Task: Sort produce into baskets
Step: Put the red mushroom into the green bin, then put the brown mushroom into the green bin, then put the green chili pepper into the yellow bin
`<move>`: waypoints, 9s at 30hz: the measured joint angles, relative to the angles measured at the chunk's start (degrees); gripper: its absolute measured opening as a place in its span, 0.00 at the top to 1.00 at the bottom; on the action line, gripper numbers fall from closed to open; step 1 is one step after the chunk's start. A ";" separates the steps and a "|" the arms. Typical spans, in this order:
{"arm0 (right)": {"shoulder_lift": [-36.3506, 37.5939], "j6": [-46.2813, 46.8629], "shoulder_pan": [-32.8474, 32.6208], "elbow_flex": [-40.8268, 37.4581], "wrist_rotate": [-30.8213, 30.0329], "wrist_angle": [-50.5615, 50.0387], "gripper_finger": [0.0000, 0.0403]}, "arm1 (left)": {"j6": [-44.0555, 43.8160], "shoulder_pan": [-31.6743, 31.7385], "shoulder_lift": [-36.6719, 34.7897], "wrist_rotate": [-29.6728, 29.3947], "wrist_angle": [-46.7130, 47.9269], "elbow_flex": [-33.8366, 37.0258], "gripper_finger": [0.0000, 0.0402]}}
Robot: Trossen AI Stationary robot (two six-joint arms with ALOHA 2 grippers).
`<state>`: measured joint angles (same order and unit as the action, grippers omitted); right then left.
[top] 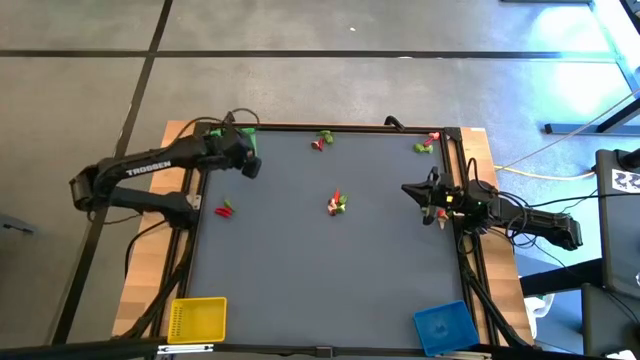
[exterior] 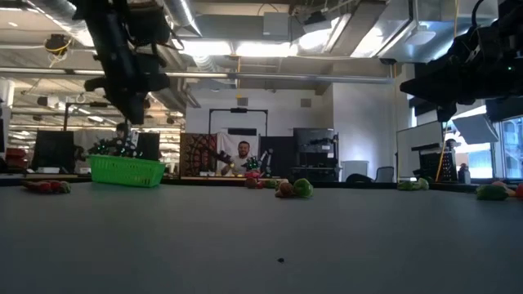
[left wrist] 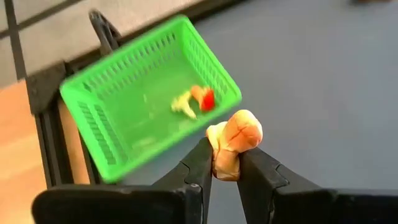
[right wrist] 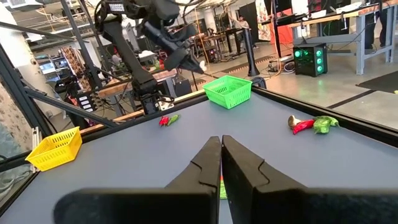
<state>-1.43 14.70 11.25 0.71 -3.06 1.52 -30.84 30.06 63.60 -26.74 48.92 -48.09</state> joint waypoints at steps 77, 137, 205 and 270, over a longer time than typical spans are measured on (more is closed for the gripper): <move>0.00 0.00 0.01 -0.01 -2.90 1.20 0.96 | 29.81 -2.02 35.77 18.49 -57.21 -9.76 0.56; 0.02 2.82 0.02 -0.02 -2.61 1.00 0.96 | 39.73 8.91 53.29 30.61 -54.24 -17.78 0.98; -0.22 -0.42 0.00 0.02 -1.80 -0.61 0.96 | 17.26 17.73 18.18 8.19 -2.73 -2.39 0.62; -0.31 0.22 0.02 -0.02 0.67 -0.85 0.96 | -44.24 -13.96 10.81 20.11 8.15 12.75 0.59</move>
<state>-1.74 14.92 11.27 0.69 -2.39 0.67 -75.08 16.10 74.41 -6.63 57.07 -35.33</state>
